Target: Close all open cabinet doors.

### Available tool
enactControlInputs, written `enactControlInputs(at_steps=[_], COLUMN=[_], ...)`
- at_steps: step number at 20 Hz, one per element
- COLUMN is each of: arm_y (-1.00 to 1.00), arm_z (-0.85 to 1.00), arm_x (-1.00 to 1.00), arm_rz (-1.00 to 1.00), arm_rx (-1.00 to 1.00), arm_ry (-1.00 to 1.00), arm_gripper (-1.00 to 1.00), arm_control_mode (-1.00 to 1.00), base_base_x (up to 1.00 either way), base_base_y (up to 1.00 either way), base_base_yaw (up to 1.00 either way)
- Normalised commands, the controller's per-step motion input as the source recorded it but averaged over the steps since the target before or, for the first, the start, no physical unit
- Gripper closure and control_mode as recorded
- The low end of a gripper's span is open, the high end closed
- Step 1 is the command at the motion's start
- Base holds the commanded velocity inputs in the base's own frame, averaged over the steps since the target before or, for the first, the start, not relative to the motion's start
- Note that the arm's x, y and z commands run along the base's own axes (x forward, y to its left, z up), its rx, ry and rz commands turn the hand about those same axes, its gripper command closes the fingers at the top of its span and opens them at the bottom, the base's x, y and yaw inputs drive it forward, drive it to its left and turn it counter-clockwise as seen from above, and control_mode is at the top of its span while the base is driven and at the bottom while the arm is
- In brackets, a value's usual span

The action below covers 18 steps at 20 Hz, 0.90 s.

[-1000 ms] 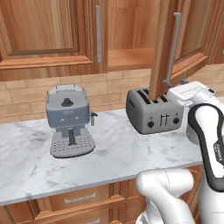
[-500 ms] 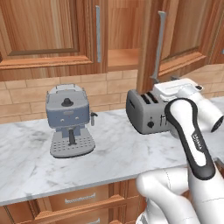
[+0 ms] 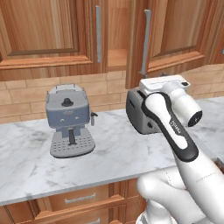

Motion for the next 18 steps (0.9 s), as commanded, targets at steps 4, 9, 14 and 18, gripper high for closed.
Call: enactControlInputs(at_steps=[4, 9, 14, 18], arm_y=[0.02, 0.00, 0.00, 0.00], arm_z=[0.26, 0.21, 0.17, 0.19], arm_x=[0.25, 0.25, 0.28, 0.25], arm_rz=[-0.08, -0.05, -0.04, -0.03], arm_rx=[0.00, 0.00, 0.00, 0.00], arm_ry=[0.00, 0.00, 0.00, 0.00], arm_gripper=[-1.00, -1.00, -1.00, -1.00], arm_control_mode=[-1.00, -1.00, -1.00, -1.00], base_base_x=[0.00, 0.00, 0.00, 0.00], base_base_y=[0.00, 0.00, 0.00, 0.00], base_base_yaw=[0.00, 0.00, 0.00, 0.00])
